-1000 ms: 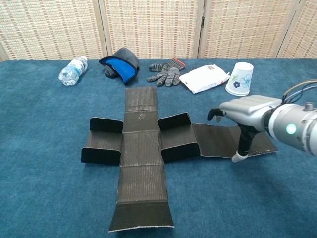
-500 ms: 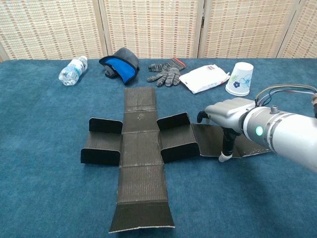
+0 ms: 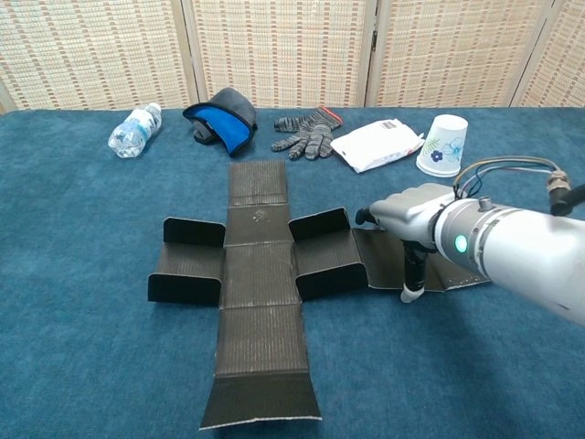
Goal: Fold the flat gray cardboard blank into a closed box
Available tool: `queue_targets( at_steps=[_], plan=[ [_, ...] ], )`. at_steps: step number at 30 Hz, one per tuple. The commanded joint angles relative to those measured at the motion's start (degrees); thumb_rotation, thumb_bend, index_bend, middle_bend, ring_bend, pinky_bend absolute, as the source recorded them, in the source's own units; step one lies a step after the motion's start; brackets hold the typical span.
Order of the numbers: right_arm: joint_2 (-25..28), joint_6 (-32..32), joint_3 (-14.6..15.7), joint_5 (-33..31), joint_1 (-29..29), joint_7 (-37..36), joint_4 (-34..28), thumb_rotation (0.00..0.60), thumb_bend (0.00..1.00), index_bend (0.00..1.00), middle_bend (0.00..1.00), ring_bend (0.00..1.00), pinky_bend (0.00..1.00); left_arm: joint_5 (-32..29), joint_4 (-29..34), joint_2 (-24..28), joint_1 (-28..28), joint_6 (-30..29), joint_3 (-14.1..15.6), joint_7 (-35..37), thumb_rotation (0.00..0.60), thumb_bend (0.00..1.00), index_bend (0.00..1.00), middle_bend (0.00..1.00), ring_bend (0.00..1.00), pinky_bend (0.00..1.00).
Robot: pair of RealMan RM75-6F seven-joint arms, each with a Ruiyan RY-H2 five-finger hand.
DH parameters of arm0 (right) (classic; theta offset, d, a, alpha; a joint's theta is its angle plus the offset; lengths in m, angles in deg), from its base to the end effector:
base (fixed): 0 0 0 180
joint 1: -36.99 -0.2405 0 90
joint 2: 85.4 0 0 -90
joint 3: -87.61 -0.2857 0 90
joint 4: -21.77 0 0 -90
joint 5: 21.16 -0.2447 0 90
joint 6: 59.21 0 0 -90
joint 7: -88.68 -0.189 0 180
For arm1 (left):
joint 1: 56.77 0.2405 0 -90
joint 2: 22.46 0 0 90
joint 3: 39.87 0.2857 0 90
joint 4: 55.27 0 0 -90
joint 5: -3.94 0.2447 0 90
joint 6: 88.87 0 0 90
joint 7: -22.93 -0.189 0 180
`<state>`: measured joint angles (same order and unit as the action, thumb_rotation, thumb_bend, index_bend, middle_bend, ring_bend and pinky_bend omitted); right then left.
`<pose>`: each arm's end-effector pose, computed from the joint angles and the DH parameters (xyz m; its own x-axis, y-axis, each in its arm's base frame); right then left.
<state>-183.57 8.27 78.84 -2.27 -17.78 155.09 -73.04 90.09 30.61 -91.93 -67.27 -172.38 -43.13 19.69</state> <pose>-0.1292 -0.3670 -0.1338 0.7189 -0.4519 0.5282 -0.6793 -0.2951 0.6719 -0.3428 0.2691 0.1145 0.4631 -0.0247 0.8859 0.8812 -0.0943 -0.4633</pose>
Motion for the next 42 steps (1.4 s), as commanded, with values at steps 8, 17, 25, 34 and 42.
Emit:
queue_targets(
  at_steps=[8,17,25,34,42],
  plan=[
    [0.5,-0.4,0.1,-2.9,-2.4,2.0,0.0,0.600,0.00,0.09,0.15,0.81,0.89,-0.1,0.0,0.1,0.2,0.1,0.1,0.2,0.600,0.10,0.18,0.16,0.15,0.27],
    [0.3,-0.5,0.4,-3.7,-3.9,2.1,0.5,0.600,0.04,0.15,0.19,0.81,0.89,-0.1,-0.3,0.0,0.2,0.3,0.1,0.8,0.600,0.10,0.18,0.15,0.15,0.26],
    [0.5,-1.0,0.6,-0.3,-2.9,-2.4,1.0,0.600,0.13,0.19,0.24,0.81,0.89,0.6,-3.2,-0.7,-1.1,1.4,-0.4,3.7,0.600,0.10,0.19,0.15,0.16,0.26],
    [1.3,-3.7,1.6,4.5,-1.5,-7.7,2.1,0.600,0.14,0.19,0.24,0.81,0.89,2.8,-18.9,-6.4,-8.8,9.0,-1.9,14.0,0.600,0.10,0.14,0.15,0.17,0.26],
    [1.9,-4.0,2.1,5.4,-1.5,-8.7,1.9,0.600,0.14,0.19,0.24,0.81,0.89,7.0,-34.3,-14.8,-16.4,14.1,-0.4,16.1,0.600,0.10,0.00,0.03,0.12,0.26]
  ],
)
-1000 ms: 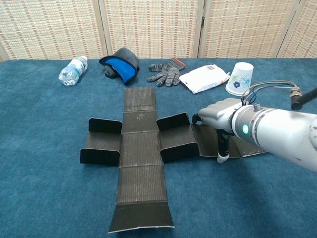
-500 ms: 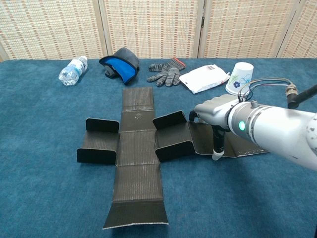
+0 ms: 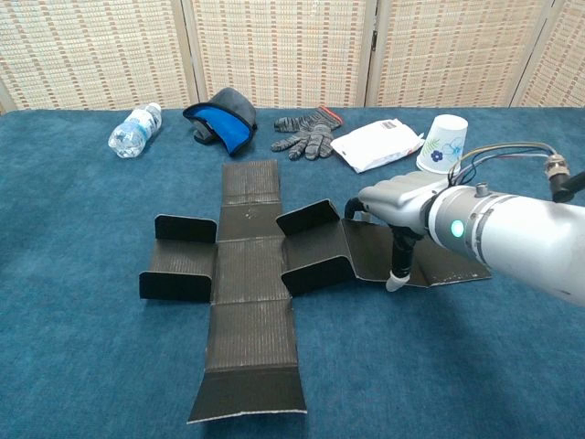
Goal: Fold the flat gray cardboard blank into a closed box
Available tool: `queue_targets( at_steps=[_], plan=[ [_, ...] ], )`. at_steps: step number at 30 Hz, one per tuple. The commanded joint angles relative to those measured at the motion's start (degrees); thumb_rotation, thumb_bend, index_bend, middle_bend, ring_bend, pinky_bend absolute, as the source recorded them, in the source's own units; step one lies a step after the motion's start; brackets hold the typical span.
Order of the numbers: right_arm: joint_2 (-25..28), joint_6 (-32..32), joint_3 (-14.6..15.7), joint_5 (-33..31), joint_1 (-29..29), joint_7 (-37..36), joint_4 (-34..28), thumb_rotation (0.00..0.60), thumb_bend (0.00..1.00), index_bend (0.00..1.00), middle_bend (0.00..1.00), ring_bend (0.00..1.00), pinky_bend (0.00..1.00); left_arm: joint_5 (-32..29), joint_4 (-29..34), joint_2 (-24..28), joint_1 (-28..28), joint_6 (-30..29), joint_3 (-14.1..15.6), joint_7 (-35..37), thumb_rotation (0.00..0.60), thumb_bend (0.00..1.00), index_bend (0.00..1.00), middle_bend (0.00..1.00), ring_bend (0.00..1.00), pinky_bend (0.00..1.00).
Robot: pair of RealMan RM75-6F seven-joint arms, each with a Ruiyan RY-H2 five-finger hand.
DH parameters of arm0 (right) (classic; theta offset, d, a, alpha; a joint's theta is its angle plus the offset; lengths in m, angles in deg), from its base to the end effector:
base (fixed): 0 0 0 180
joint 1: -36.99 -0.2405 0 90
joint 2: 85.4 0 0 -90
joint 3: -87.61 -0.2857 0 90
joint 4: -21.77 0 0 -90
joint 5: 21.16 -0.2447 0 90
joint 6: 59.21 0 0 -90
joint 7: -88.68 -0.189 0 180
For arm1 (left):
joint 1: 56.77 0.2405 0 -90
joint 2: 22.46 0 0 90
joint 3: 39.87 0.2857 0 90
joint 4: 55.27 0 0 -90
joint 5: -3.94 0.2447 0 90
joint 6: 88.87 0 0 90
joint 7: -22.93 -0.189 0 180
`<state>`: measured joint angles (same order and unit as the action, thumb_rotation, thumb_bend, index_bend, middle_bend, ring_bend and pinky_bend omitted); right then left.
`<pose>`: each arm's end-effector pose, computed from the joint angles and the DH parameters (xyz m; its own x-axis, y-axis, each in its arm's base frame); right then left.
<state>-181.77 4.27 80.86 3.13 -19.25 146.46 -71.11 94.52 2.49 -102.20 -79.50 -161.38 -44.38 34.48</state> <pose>-0.1233 -0.3799 -0.1303 0.6934 -0.4134 0.5901 -0.7181 -0.3296 0.6129 -0.3663 0.3701 0.0826 0.5385 0.0185 0.8424 0.8168 -0.2570 -0.5165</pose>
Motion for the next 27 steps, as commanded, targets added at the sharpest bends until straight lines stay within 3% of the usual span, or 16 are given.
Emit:
queue_targets(
  at_steps=[1,14,27],
  plan=[
    [0.2,0.1,0.1,0.0,0.0,-0.1,-0.1,0.600,0.14,0.19,0.24,0.81,0.89,2.9,-7.1,-5.2,-4.8,3.5,1.1,1.3,0.600,0.10,0.00,0.01,0.11,0.26],
    [0.6,-0.7,0.4,0.8,-0.2,-1.6,0.1,0.600,0.14,0.19,0.24,0.81,0.89,4.6,-13.7,-13.6,-9.5,4.9,3.3,2.7,0.600,0.10,0.00,0.00,0.03,0.24],
    [0.7,-1.1,0.4,1.8,-0.3,-3.0,0.1,0.600,0.14,0.19,0.24,0.81,0.89,4.3,-15.5,-16.6,-11.1,6.9,5.2,0.2,0.600,0.10,0.00,0.00,0.01,0.23]
  ],
)
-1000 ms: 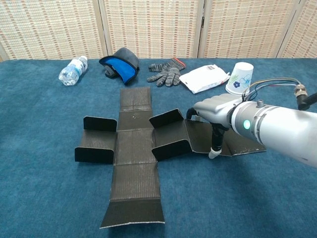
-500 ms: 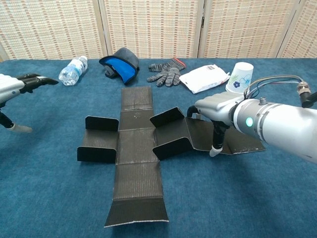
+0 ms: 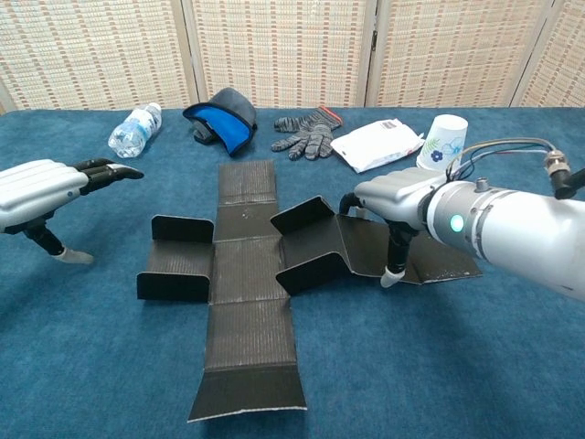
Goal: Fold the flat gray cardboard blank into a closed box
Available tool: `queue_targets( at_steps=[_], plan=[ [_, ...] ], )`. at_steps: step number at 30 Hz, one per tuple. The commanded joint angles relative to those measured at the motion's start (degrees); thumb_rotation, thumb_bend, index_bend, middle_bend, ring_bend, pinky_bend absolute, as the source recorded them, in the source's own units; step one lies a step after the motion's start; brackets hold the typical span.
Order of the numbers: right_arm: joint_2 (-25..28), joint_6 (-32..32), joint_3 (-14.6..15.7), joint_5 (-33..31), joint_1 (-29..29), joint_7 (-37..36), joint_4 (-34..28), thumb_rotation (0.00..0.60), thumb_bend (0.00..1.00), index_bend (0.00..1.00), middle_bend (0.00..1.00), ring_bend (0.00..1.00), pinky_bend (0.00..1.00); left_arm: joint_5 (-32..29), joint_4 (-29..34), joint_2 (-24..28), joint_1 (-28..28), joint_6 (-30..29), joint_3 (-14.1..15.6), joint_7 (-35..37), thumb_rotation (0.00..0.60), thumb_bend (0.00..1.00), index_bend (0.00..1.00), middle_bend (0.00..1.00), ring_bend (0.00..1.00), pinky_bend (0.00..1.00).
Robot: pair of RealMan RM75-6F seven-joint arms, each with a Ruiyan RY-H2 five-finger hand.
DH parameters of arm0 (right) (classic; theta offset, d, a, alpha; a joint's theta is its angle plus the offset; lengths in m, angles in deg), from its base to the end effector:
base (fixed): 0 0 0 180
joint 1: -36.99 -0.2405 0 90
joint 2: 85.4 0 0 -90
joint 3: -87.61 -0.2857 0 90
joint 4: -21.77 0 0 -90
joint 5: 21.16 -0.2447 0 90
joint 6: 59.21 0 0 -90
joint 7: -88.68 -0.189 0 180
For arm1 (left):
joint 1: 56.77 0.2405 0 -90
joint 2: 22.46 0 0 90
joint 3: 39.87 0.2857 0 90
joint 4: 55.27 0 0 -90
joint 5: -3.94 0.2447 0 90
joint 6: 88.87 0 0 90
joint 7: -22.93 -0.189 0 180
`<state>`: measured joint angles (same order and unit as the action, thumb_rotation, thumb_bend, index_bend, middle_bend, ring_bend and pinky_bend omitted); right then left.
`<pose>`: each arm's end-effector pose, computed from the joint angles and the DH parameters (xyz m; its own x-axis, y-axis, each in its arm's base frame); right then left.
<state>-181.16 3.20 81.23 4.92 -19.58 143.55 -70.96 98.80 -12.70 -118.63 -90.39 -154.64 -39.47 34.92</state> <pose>-0.1196 -0.3824 -0.1287 0.6776 -0.4061 0.6131 -0.7349 -0.3409 0.5863 -0.3101 0.4105 -0.0433 0.6159 0.0981 0.7817 0.7175 -0.4796 -0.5051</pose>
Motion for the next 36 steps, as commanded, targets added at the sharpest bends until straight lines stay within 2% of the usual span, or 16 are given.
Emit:
queue_targets(
  at_steps=[1,22,36],
  plan=[
    [0.1,-0.1,0.0,0.1,0.0,-0.2,-0.1,0.600,0.14,0.19,0.24,0.81,0.89,0.1,-0.4,-0.3,-0.3,0.5,0.5,-0.6,0.600,0.10,0.00,0.00,0.01,0.23],
    [0.3,0.0,-0.2,3.8,0.5,-3.6,-0.7,0.600,0.14,0.19,0.24,0.81,0.89,-1.2,3.0,-2.6,-1.6,0.8,1.0,2.4,0.600,0.10,0.00,0.00,0.00,0.22],
    [0.3,-1.2,-0.5,7.5,0.5,-5.9,-0.5,0.600,0.16,0.20,0.24,0.81,0.89,-3.0,7.1,-3.4,-2.4,1.1,-0.2,7.6,0.600,0.10,0.00,0.00,0.00,0.22]
  ],
)
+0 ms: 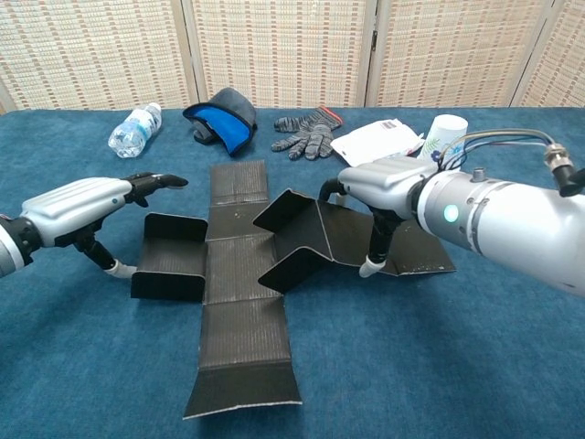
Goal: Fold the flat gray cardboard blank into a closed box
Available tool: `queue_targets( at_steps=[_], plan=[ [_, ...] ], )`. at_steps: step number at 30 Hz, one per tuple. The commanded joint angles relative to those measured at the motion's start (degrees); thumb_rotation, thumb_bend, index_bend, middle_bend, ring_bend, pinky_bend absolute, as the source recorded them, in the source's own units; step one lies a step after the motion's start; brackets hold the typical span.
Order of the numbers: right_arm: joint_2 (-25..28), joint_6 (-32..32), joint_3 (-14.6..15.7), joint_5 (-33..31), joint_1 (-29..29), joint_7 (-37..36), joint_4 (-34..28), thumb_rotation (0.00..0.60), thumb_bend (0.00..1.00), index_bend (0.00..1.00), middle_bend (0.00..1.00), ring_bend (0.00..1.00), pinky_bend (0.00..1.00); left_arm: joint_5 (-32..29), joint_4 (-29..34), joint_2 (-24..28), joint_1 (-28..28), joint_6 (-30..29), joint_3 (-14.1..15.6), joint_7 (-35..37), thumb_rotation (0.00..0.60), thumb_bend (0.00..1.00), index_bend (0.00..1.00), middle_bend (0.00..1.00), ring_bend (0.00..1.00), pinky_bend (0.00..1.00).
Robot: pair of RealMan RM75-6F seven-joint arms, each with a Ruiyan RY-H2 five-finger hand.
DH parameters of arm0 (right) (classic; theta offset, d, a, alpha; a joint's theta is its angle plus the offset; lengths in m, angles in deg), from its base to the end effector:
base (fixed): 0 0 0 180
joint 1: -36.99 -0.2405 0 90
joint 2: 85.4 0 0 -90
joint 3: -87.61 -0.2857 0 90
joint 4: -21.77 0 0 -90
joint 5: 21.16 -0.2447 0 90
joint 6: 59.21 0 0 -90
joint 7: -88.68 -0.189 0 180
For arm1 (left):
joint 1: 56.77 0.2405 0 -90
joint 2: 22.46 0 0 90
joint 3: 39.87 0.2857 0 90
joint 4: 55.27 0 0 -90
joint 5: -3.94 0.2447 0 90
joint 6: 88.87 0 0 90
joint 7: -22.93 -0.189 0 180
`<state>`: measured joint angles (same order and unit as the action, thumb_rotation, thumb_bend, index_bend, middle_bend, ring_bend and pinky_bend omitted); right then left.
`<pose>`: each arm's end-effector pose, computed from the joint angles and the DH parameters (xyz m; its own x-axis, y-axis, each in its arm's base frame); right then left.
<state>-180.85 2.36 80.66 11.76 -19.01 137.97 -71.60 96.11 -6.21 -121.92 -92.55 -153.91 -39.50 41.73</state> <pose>-0.0995 -0.3819 -0.1254 0.6337 -0.3638 0.6827 -0.7700 -0.3821 0.5110 -0.2623 0.3981 -0.0876 0.3953 0.2289 0.8896 0.8389 -0.4845 -0.2481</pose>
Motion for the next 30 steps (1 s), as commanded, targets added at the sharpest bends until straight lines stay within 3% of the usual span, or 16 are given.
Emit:
queue_targets(
  at_steps=[1,20,30],
  plan=[
    [0.0,-0.7,0.1,1.3,-0.2,-0.5,0.3,0.600,0.16,0.20,0.25,0.81,0.89,-0.5,0.9,-0.2,-0.4,0.5,-0.4,1.1,0.600,0.10,0.00,0.00,0.00,0.22],
    [2.8,-8.0,1.0,9.3,-6.1,2.7,3.3,0.600,0.16,0.23,0.27,0.81,0.89,-3.5,9.2,2.3,-2.3,3.5,-2.6,11.1,0.600,0.10,0.00,0.00,0.00,0.22],
    [3.3,-12.3,2.2,18.5,-8.7,0.5,7.6,0.600,0.16,0.26,0.29,0.82,0.89,-4.3,12.7,4.5,-2.9,6.2,-2.3,16.4,0.600,0.10,0.00,0.00,0.07,0.23]
  ],
)
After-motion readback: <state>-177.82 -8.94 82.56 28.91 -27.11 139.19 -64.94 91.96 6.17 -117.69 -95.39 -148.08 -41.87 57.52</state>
